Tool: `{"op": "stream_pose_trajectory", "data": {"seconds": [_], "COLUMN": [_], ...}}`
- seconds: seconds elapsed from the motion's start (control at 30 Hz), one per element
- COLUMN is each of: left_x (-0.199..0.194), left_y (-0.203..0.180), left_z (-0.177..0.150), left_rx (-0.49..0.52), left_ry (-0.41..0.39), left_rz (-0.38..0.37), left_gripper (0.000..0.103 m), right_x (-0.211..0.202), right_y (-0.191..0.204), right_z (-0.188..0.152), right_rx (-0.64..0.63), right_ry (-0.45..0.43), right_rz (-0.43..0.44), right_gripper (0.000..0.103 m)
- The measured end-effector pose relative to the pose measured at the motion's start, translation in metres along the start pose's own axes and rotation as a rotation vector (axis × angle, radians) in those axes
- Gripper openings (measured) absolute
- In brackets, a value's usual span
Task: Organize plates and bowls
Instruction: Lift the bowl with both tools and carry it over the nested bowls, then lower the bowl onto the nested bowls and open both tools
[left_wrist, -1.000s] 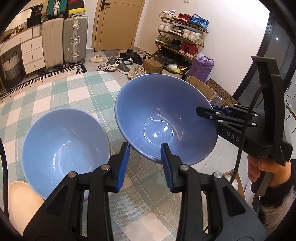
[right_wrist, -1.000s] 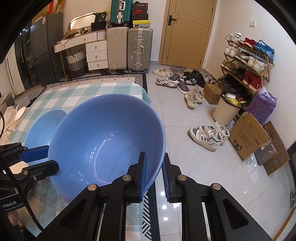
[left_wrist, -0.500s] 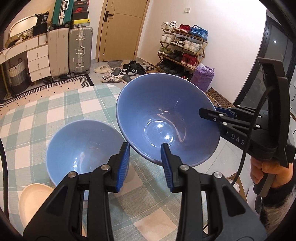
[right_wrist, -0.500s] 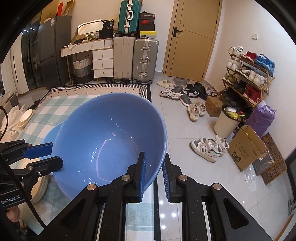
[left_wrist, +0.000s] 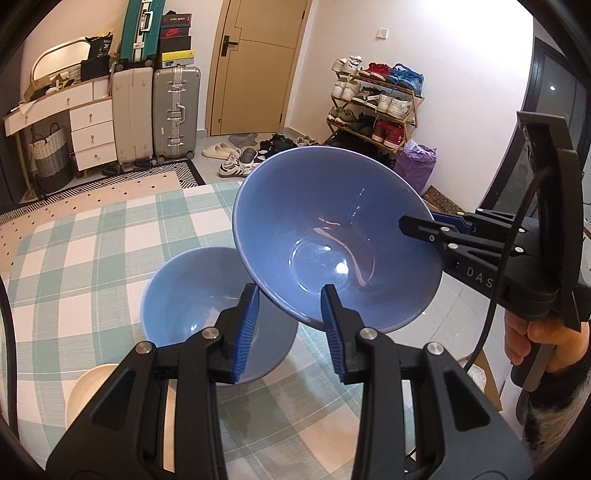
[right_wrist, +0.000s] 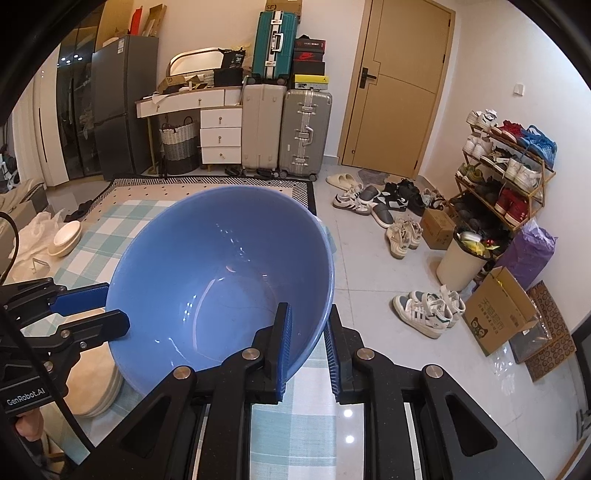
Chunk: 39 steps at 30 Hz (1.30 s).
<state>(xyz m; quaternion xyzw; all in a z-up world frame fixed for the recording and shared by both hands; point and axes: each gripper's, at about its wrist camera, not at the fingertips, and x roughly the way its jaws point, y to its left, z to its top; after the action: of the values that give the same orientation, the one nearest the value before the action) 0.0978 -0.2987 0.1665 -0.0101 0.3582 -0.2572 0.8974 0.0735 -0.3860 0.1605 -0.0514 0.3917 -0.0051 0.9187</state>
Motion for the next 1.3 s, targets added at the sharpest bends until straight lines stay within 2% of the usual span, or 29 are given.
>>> {"op": "stream_pose_trajectory", "data": {"seconds": [0.3,0.63,0.9,1.3], "left_x": [-0.025,-0.039,-0.027,0.018], "left_y": [0.022,0.053,0.070,0.090], "left_z": [-0.002,-0.012,-0.017,-0.025], "left_rx": [-0.017,-0.047,-0.073,-0.095], "left_ry": [-0.009,0.000,0.024,0.082], "left_rz": [0.034,0.079,0.096,0.117], "left_gripper": [0.031,0.031,0.031,0.031], "right_x": [0.000,0.018,0.042,0.082], "right_y": [0.033,0.064,0.076,0.087], "right_z": [0.013,0.023,0.023,0.013], "right_rx": [-0.026,-0.046,-0.055,-0.059], "right_ry": [-0.001,0.014,0.045,0.100], "right_rz": [0.022,0.060,0.086,0.108], "right_gripper": [0.018,0.018,0.018,0.019]}}
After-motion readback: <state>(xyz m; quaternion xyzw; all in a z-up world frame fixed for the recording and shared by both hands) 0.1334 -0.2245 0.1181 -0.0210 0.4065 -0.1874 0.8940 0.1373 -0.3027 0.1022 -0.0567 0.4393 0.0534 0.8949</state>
